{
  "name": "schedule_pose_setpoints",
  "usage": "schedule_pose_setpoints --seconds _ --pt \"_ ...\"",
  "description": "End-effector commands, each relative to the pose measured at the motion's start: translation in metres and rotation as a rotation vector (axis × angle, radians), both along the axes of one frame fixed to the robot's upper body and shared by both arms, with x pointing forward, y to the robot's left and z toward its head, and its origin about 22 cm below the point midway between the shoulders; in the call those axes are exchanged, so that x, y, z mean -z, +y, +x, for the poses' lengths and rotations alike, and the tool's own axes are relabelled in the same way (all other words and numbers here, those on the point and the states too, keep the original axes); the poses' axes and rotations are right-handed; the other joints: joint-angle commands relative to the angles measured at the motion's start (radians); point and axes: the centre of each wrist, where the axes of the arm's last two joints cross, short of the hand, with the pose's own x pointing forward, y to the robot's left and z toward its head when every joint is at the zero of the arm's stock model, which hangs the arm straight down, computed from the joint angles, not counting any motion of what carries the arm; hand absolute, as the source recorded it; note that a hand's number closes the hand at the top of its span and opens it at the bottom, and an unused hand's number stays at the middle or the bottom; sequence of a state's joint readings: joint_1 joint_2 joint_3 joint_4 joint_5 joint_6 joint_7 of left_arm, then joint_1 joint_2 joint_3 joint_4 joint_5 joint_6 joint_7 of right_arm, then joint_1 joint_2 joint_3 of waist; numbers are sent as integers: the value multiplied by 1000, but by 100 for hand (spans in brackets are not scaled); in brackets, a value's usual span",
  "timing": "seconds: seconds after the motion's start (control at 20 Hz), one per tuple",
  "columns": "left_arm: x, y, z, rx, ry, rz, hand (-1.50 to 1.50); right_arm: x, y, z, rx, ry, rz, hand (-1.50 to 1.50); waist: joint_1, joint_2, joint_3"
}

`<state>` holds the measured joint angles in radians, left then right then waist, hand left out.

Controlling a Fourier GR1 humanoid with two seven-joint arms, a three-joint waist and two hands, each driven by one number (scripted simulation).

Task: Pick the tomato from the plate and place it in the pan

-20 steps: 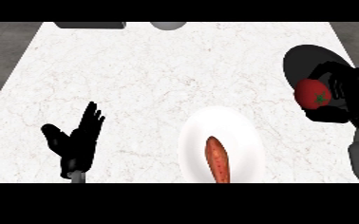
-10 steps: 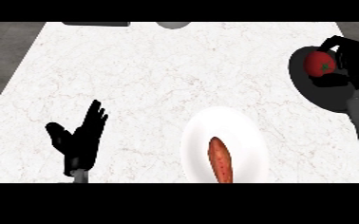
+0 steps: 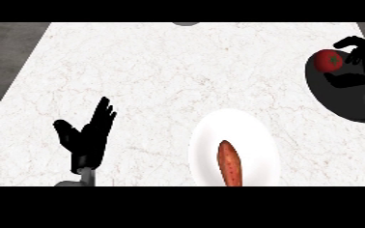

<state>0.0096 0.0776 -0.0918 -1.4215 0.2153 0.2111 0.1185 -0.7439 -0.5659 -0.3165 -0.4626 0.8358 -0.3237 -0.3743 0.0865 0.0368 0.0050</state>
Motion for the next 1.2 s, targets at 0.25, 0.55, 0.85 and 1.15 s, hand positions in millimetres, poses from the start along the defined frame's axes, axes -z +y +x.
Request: schedule_pose_setpoints --seconds 0.25,0.55,0.85,1.15 --pt "-6 -3 9 11 -14 -3 0 -2 -10 4 -55 44 34 -150 12 7 4" --pt "3 3 0 7 -4 -3 0 3 5 13 -165 -94 446 -150 10 7 7" --pt "3 0 -3 -4 -5 7 0 -21 -41 -5 -236 -145 756 -150 -18 -3 5" --pt "-2 -1 10 -18 5 -14 0 0 -75 -41 -331 -116 949 -150 -40 2 6"
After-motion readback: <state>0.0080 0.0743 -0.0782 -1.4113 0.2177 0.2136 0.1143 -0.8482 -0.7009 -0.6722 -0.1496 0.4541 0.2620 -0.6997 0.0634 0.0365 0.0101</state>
